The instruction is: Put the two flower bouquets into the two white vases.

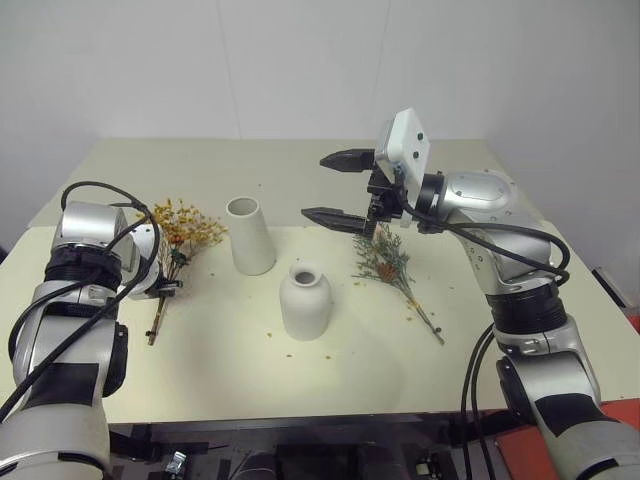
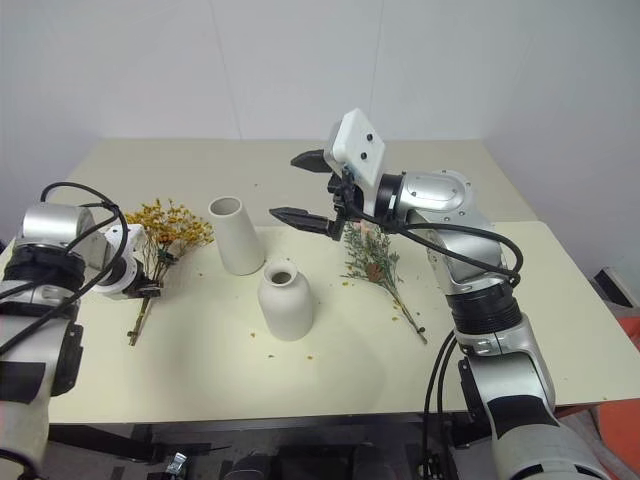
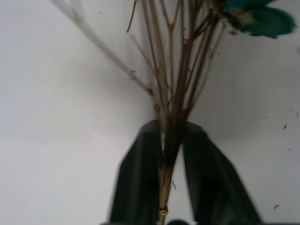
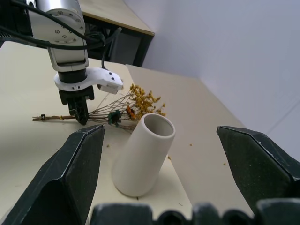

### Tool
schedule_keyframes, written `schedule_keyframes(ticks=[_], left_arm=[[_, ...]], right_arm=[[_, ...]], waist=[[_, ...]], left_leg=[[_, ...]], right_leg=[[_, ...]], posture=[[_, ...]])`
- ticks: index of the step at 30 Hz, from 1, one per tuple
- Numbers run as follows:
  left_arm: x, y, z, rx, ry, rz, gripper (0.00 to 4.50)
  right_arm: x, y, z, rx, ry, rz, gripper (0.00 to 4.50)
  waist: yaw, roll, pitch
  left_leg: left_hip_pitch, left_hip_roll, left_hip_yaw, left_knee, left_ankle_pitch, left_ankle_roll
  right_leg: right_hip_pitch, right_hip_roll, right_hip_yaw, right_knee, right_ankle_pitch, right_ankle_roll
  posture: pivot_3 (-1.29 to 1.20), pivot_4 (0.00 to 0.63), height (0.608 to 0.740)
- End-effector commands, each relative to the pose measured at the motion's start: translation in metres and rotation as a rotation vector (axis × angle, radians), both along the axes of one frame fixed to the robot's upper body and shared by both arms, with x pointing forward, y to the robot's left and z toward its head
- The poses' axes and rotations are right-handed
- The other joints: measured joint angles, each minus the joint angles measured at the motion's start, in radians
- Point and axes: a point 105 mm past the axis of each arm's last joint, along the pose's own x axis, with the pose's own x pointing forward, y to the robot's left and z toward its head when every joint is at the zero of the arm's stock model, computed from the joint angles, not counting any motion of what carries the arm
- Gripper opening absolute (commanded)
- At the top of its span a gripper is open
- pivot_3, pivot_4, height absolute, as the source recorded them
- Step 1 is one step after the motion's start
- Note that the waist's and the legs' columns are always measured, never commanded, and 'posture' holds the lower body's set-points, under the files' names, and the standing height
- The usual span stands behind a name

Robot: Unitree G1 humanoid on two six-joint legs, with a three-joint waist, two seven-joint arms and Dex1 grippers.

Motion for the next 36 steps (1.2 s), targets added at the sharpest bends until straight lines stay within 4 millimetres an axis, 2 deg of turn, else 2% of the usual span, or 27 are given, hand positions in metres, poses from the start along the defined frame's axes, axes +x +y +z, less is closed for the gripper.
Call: schedule_keyframes(ticks=[1,5,7,11,13,14,16,21,22,25,28,33,36], left_arm=[[0.002,0.004,0.003,-0.001,-0.018,0.03,0.03],[0.007,0.01,0.014,0.022,-0.071,0.053,0.03],[0.014,0.013,0.026,0.052,-0.146,0.054,0.03],[0.032,0.016,0.07,0.127,-0.446,0.014,0.03],[0.037,0.01,0.094,0.152,-0.613,-0.047,0.03],[0.038,0.007,0.1,0.154,-0.661,-0.061,0.03],[0.038,-0.002,0.127,0.206,-0.856,-0.135,0.03],[0.032,-0.019,0.177,0.211,-1.157,-0.229,0.03],[0.029,-0.023,0.186,0.158,-1.221,-0.26,0.03],[0.021,-0.035,0.204,0.017,-1.328,-0.358,0.03],[0.015,-0.045,0.219,-0.028,-1.406,-0.443,0.03],[0.009,-0.06,0.228,-0.052,-1.485,-0.575,0.03],[-0.003,-0.078,0.229,-0.202,-1.497,-0.753,0.03]], right_arm=[[-0.007,0.003,0.013,0.01,-0.06,0.027,4.5],[-0.007,0.003,0.011,0.006,-0.058,0.031,4.5],[-0.006,0.002,0.011,0.006,-0.055,0.03,4.5],[-0.006,0.001,0.008,0.005,-0.043,0.032,4.5],[-0.005,0.0,0.006,0.001,-0.025,0.044,4.5],[-0.005,0.0,0.005,0.0,-0.021,0.048,4.5],[0.0,0.001,0.002,-0.013,0.008,0.04,4.5],[0.014,0.009,-0.003,-0.028,0.069,0.024,4.5],[0.017,0.012,-0.004,-0.031,0.089,0.024,4.5],[0.028,0.02,-0.008,-0.051,0.13,0.007,4.5],[0.041,0.026,-0.012,-0.072,0.176,-0.035,4.5],[0.061,0.034,-0.019,-0.076,0.279,-0.129,4.5],[0.068,0.036,-0.018,-0.052,0.312,-0.157,4.5]], waist=[[0.0,0.0,0.0],[-0.001,0.0,0.0],[-0.001,0.0,0.0],[-0.001,0.0,0.0],[-0.001,0.0,0.0],[0.0,0.0,0.0],[0.0,0.0,0.0],[0.002,0.0,0.0],[0.001,0.0,0.0],[-0.004,0.0,0.0],[-0.004,0.0,0.0],[-0.003,0.0,0.0],[-0.004,0.0,0.0]], left_leg=[[0.0,0.0,0.0,0.0,0.0,0.0],[0.0,0.0,0.0,0.0,0.0,0.0],[0.0,0.0,0.0,0.0,0.0,0.0],[-0.002,0.0,0.0,0.0,0.0,0.0],[-0.003,0.0,0.0,0.0,0.0,0.0],[-0.003,0.0,0.0,0.0,0.0,0.0],[-0.004,0.0,0.0,0.0,0.0,0.0],[-0.003,0.0,0.0,0.0,0.0,0.0],[-0.003,0.0,0.0,0.0,0.0,-0.001],[-0.002,0.0,0.0,0.0,0.0,-0.001],[-0.002,0.0,0.0,0.0,0.0,-0.001],[-0.003,0.0,0.0,0.0,0.0,-0.001],[-0.003,0.0,0.0,0.0,0.0,-0.001]], right_leg=[[0.0,0.0,0.0,0.0,0.0,0.0],[0.0,0.0,0.0,0.0,0.0,0.0],[0.0,0.0,0.0,0.0,0.0,0.0],[-0.001,0.0,0.0,-0.001,0.002,-0.002],[-0.002,-0.001,0.0,-0.001,0.002,-0.003],[-0.002,-0.001,0.0,-0.001,0.002,-0.003],[-0.002,-0.002,0.0,-0.001,0.003,-0.003],[-0.002,-0.001,0.0,-0.001,0.003,-0.003],[-0.002,-0.001,0.0,-0.001,0.004,-0.003],[-0.002,-0.001,0.0,-0.001,0.004,-0.004],[-0.002,-0.001,0.0,-0.001,0.004,-0.004],[-0.002,-0.001,0.0,-0.001,0.004,-0.003],[-0.002,-0.001,-0.001,-0.001,0.004,-0.004]], posture=[[0.0,0.15,0.74],[0.0,0.15,0.74],[0.0,0.15,0.74],[0.0,0.15,0.74],[0.0,0.15,0.74],[0.0,0.15,0.74],[0.0,0.15,0.74],[0.0,0.15,0.74],[0.0,0.15,0.74],[0.0,0.15,0.74],[0.0,0.15,0.74],[0.0,0.15,0.74],[0.0,0.15,0.74]])
